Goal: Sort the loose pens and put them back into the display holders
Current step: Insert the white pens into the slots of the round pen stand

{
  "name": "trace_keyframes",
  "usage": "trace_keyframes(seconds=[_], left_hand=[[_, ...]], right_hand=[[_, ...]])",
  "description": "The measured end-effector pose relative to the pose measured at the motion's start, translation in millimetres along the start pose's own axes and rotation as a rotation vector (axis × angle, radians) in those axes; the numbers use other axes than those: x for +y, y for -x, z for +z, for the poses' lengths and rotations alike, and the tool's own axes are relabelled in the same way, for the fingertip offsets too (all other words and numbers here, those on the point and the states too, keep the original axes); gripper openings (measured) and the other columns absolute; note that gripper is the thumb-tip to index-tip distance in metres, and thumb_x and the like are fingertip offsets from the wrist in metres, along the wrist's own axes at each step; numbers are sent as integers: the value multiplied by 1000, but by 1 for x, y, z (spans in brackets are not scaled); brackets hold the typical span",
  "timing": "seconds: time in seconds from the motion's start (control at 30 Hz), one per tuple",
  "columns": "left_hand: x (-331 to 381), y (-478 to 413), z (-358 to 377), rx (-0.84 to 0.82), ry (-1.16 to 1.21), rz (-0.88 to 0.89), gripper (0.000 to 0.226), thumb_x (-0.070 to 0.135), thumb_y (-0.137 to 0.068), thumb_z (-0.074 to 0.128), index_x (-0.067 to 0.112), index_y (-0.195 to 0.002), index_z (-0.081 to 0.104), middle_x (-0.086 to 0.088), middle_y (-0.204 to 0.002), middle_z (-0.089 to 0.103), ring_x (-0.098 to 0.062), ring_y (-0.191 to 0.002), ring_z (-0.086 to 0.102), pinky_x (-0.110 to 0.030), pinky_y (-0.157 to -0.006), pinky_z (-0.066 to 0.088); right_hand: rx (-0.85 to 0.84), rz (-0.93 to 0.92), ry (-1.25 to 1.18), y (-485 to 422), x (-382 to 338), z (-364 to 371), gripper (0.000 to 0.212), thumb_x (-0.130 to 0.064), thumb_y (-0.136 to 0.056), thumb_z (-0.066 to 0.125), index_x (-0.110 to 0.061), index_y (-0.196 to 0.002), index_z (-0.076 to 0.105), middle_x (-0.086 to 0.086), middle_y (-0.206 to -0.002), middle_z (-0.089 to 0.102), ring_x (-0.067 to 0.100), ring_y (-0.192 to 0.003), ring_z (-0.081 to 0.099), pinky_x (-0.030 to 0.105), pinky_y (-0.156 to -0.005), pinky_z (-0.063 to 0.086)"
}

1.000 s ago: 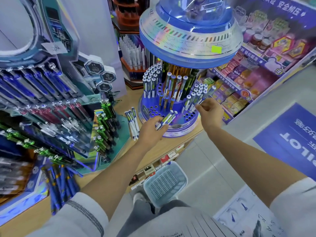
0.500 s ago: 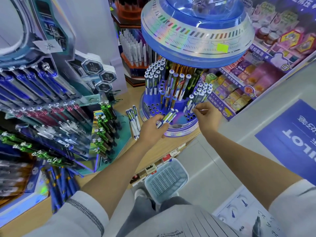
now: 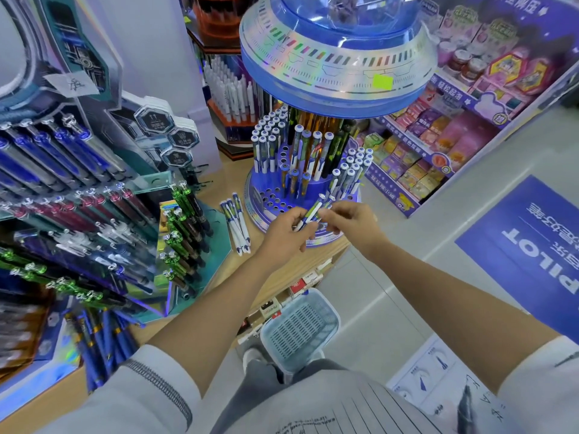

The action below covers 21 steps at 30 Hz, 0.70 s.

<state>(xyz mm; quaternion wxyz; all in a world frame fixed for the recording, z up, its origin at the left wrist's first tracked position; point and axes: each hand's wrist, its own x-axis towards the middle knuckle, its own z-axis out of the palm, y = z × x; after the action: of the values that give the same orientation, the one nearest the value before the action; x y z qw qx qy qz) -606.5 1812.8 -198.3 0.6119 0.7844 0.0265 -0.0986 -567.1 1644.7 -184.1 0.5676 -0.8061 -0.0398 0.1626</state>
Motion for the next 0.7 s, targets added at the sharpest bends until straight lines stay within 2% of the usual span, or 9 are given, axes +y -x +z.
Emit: trace_keyframes(seconds=[0.13, 0.27, 0.33, 0.4, 0.53, 0.6, 0.7], left_hand=[[4, 0, 4, -24, 8, -17, 16, 26, -95, 59, 11, -102, 61, -3, -77, 65, -15, -53, 51, -30, -59, 47], [6, -3, 3, -33, -29, -43, 9, 23, -95, 58, 16, -90, 59, -7, -81, 65, -11, -52, 50, -22, -54, 44], [8, -5, 4, -21, -58, -49, 10, 22, -96, 58, 18, -87, 58, -6, -81, 64, -10, -51, 49, -18, -51, 44], [8, -8, 6, -25, -69, -64, 10, 21, -96, 57, 12, -93, 60, -7, -82, 65, -11, -52, 49, -17, -49, 43], [9, -12, 6, -34, -83, -79, 17, 20, -96, 57, 4, -101, 61, -8, -83, 66, -11, -54, 51, -19, -50, 43], [9, -12, 5, -28, -69, -78, 12, 18, -96, 57, 7, -98, 61, 1, -76, 64, -2, -50, 52, -16, -49, 42], [9, -14, 3, -39, -52, -63, 7, 18, -97, 56, 13, -92, 58, 7, -72, 63, 2, -46, 52, -18, -51, 43]], right_hand=[[76, 9, -174, 3, -3, -11, 18, -20, -91, 65, -7, -79, 61, 2, -64, 66, 14, -59, 62, 27, -62, 51], [363, -29, -257, 2, -6, -43, 15, -20, -95, 60, -11, -84, 56, 8, -74, 70, 17, -59, 67, 25, -57, 52], [460, -61, -198, -1, -7, -56, 17, -21, -96, 58, -13, -83, 51, 8, -76, 70, 18, -62, 67, 25, -56, 52], [525, -69, -130, -5, -6, -61, 19, -22, -97, 56, -19, -81, 47, 7, -80, 70, 17, -63, 66, 26, -58, 51], [556, -66, 84, -13, -6, -57, 22, -28, -98, 54, -29, -79, 42, 3, -84, 69, 16, -67, 68, 33, -67, 54], [569, -70, 141, -17, -7, -54, 18, -29, -98, 53, -26, -83, 43, -1, -81, 68, 13, -66, 67, 30, -66, 52], [578, -104, 198, -21, -12, -54, 15, -31, -98, 52, -21, -93, 42, -3, -84, 66, 10, -65, 67, 24, -59, 44]])
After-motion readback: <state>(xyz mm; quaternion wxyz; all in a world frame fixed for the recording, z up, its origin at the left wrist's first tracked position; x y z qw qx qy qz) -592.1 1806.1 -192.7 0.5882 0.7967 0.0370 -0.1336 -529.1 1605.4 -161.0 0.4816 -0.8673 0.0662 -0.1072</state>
